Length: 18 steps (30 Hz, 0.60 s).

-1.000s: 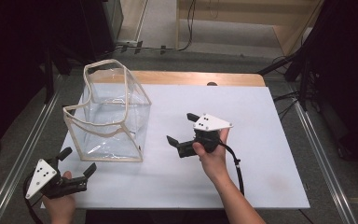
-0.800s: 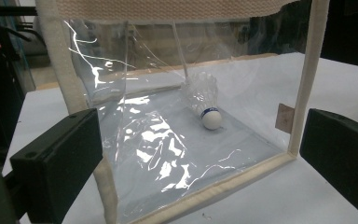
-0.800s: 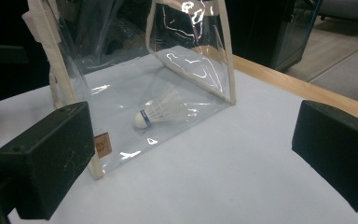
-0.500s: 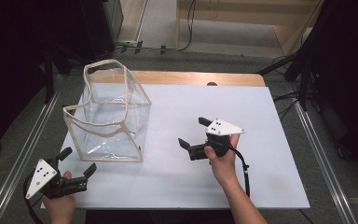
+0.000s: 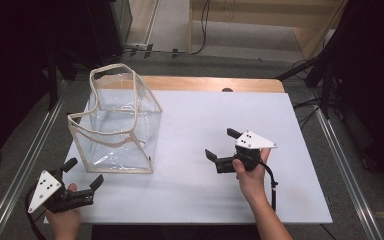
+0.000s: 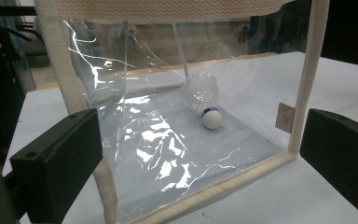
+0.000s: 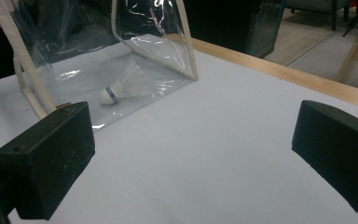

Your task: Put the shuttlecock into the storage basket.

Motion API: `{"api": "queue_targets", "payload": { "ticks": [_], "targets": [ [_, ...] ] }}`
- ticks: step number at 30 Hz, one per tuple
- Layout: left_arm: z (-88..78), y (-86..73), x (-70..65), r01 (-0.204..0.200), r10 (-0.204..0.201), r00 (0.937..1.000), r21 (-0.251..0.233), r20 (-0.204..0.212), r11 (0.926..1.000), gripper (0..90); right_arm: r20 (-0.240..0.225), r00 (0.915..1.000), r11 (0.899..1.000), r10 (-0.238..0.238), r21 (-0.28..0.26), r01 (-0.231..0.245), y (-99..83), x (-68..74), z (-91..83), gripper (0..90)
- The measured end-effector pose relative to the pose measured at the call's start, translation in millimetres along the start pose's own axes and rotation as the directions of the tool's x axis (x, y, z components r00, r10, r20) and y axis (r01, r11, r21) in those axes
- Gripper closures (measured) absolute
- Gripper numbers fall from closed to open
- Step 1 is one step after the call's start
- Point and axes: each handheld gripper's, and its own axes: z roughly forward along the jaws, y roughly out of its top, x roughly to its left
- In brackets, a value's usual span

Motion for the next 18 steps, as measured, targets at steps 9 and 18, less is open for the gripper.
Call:
{"api": "queue_targets", "payload": {
  "ticks": [9, 18],
  "targets": [
    [0.1, 0.0, -0.1, 0.0, 0.0, 1.0, 0.001, -0.001, 1.0, 0.0, 0.036, 0.9992, 1.0, 0.016, 0.0, -0.016, -10.9, -12.0, -13.1, 0.0],
    [-0.1, 0.0, -0.3, -0.002, 0.002, 1.0, 0.004, -0.003, 1.0, 0.0, 0.069, 0.9973, 1.0, 0.028, -0.002, -0.027, -21.5, -23.5, -29.4, 0.0]
  ]
}}
